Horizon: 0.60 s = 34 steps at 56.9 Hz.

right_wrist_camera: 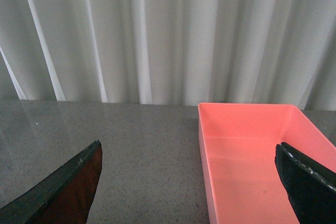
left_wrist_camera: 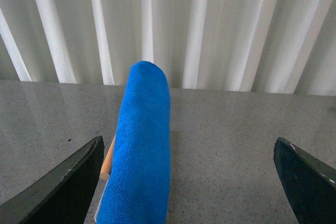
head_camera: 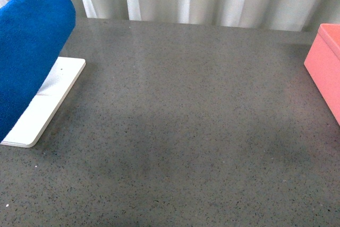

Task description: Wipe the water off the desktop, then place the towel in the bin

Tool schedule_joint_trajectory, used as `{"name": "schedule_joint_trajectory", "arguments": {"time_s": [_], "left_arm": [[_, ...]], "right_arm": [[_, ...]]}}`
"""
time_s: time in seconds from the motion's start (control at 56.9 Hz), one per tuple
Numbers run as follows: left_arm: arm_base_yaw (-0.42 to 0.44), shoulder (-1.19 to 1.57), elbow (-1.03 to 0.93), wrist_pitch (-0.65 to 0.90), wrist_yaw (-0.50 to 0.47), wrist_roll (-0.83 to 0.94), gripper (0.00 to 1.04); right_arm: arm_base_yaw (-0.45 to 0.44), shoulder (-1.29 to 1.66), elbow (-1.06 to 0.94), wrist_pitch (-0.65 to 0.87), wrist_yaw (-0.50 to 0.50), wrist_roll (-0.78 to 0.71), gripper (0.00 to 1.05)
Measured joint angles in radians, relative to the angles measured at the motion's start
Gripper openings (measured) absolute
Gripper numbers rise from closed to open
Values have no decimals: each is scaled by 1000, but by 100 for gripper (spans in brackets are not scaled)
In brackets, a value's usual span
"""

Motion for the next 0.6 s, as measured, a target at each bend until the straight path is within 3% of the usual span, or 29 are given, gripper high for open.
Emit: {"name": "schedule_joint_trajectory", "arguments": {"time_s": [0.598], "left_arm": [[0, 0, 0, 0, 0, 0, 98]], "right_arm": [[0, 0, 0, 0, 0, 0, 98]]}}
